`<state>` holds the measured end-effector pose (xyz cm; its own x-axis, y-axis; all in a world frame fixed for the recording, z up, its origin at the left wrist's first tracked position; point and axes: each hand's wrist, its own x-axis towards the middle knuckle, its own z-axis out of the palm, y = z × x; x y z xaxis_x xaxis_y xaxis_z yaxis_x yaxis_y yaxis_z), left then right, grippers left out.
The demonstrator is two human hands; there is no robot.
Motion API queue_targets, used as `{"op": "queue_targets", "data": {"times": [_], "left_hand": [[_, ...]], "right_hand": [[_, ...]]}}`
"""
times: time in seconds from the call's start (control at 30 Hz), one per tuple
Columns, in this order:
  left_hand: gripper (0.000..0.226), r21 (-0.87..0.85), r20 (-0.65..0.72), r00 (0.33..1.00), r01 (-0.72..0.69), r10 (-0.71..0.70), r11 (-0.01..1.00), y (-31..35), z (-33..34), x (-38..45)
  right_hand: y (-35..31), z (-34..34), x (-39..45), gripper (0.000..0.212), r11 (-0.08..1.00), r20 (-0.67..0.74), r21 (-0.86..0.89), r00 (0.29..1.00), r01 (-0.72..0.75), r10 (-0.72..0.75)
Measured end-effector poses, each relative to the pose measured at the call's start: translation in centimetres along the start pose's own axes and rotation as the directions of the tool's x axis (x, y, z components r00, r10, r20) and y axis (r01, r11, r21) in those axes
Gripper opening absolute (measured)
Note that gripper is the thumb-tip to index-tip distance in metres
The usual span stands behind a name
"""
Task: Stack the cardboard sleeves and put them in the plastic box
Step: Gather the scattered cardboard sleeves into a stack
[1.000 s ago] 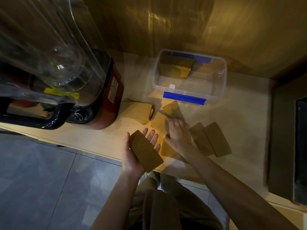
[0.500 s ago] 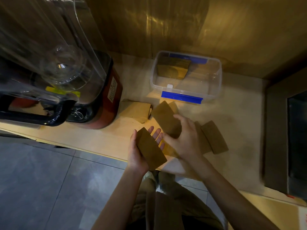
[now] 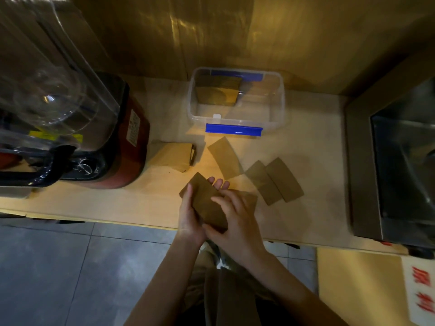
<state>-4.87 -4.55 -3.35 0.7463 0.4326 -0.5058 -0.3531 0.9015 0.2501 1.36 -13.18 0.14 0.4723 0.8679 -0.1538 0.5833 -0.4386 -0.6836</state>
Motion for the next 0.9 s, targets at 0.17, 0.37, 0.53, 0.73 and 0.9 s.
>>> {"op": "queue_targets", "data": {"times": [0.17, 0.37, 0.53, 0.73, 0.9], "left_hand": [[0.054, -0.015, 0.011, 1.000, 0.015, -0.015, 1.000, -0.2, 0.1, 0.1], [0.059, -0.029, -0.079, 0.996, 0.049, -0.051, 0.998, 0.1, -0.9, -0.1], [0.060, -0.052, -0.115, 0.991, 0.057, -0.062, 0.997, -0.1, -1.3, -0.3], [0.067, -0.038, -0.153, 0.986, 0.067, -0.072, 0.997, -0.1, -1.2, -0.3], [0.080, -0.008, -0.197, 0.978, 0.068, -0.068, 0.998, -0.2, -1.2, -0.3]], "right_hand": [[2.0, -1.3, -0.5, 0.054, 0.985, -0.095, 0.151, 0.991, -0.080, 0.095], [7.7, -1.0, 1.7, 0.042, 0.985, -0.045, 0.038, 0.984, -0.169, 0.171], [10.1, 0.6, 2.8, 0.067, 0.958, 0.243, -0.284, 0.964, -0.036, 0.108], [10.6, 1.5, 2.5, 0.064, 0.931, 0.227, -0.366, 0.969, -0.011, 0.100], [10.6, 1.6, 2.4, 0.056, 0.924, 0.196, -0.383, 0.979, 0.023, 0.057]]}}
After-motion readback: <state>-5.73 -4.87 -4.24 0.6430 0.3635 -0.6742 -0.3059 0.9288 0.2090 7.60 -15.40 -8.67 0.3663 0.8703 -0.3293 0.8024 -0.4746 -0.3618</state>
